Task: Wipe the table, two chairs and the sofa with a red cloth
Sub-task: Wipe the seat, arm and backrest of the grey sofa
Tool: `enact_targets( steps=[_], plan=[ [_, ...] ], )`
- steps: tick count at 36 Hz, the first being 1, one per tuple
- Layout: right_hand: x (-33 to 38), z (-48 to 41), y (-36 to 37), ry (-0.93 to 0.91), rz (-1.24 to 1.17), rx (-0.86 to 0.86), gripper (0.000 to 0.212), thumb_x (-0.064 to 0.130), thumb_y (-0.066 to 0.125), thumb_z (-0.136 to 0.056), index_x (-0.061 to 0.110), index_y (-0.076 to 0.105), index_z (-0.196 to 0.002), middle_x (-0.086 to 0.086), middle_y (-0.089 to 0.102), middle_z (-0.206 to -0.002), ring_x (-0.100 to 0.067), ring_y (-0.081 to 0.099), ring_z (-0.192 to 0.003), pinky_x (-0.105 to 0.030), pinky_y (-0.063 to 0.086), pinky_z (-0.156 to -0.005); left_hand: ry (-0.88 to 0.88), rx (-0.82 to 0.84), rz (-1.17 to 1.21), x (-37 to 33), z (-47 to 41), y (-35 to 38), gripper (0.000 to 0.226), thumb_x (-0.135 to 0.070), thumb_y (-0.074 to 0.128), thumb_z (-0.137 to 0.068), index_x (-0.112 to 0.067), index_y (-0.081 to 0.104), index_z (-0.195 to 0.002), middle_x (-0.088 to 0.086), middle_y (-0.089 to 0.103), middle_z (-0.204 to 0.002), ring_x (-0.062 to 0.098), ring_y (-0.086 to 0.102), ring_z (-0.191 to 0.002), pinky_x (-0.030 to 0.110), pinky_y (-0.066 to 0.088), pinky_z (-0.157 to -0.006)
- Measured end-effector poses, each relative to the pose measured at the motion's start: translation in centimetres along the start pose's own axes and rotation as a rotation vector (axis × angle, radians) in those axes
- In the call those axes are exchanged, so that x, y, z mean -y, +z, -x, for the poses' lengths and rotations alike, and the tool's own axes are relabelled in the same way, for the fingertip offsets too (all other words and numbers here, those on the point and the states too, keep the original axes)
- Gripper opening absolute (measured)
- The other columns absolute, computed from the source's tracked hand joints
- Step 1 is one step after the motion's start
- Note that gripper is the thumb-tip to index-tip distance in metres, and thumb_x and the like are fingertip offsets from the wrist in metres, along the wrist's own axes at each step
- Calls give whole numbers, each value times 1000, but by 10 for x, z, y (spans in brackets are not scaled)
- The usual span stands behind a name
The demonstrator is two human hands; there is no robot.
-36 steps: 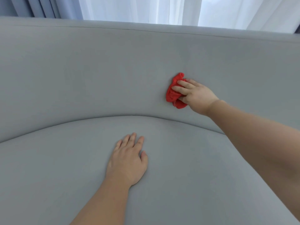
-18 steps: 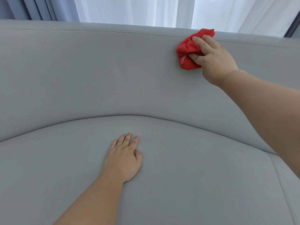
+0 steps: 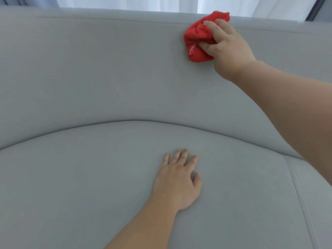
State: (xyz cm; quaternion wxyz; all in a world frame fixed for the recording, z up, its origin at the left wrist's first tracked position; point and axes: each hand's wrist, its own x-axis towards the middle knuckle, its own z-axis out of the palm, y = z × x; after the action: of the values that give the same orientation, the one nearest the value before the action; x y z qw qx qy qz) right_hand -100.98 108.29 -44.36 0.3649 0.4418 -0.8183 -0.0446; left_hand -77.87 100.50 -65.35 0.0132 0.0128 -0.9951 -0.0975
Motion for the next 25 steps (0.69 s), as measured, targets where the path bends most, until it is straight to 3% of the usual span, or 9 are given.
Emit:
enact_targets(
  steps=[3,5,6,9,11,21,25],
  plan=[
    [8,-4,5,66,2,1,41,20,37,-100,15,52,-138,-16,22,-157,-41,17,-143,-44,16,-119,-1,-15,-1,2,0,3,71,-49,6,-84,-30,16,-151,-2,10,-160,14,4,-146,42,0,-119],
    [11,-3,2,132,-17,42,60,40,21,-94,18,44,-144,-13,19,-158,-37,15,-145,-41,16,-119,2,-12,13,2,-1,2,66,-47,9,-88,-30,15,-151,-2,7,-161,14,2,-147,41,-2,-119],
    [11,0,0,141,-15,50,61,41,23,-92,19,41,-146,-12,17,-159,-36,13,-146,-42,16,-119,6,-8,23,2,0,2,66,-47,12,-88,-30,15,-151,-3,7,-161,14,1,-147,41,-2,-119],
    [12,13,3,89,29,37,49,8,40,-96,16,45,-144,-14,15,-160,-41,11,-145,-45,14,-119,13,-31,21,4,0,3,67,-48,12,-87,-30,15,-151,-3,7,-161,13,2,-147,40,-3,-119],
    [17,22,6,104,28,31,51,1,41,-94,14,47,-142,-15,16,-159,-43,11,-145,-46,12,-120,15,-48,15,5,0,5,63,-48,15,-91,-31,16,-151,-3,7,-161,14,2,-147,40,-2,-119],
    [26,42,41,61,149,-53,46,2,37,-86,5,65,-122,-25,41,-145,-55,34,-132,-60,29,-110,26,-67,15,7,-4,10,57,-45,21,-97,-32,12,-152,-3,4,-161,14,1,-147,40,-2,-119],
    [35,84,68,-50,211,64,45,9,34,-84,5,74,-102,-25,55,-133,-55,50,-119,-63,39,-97,16,-61,18,5,-3,9,57,-46,21,-97,-33,11,-152,-5,3,-161,13,0,-147,39,-4,-119]
  ],
)
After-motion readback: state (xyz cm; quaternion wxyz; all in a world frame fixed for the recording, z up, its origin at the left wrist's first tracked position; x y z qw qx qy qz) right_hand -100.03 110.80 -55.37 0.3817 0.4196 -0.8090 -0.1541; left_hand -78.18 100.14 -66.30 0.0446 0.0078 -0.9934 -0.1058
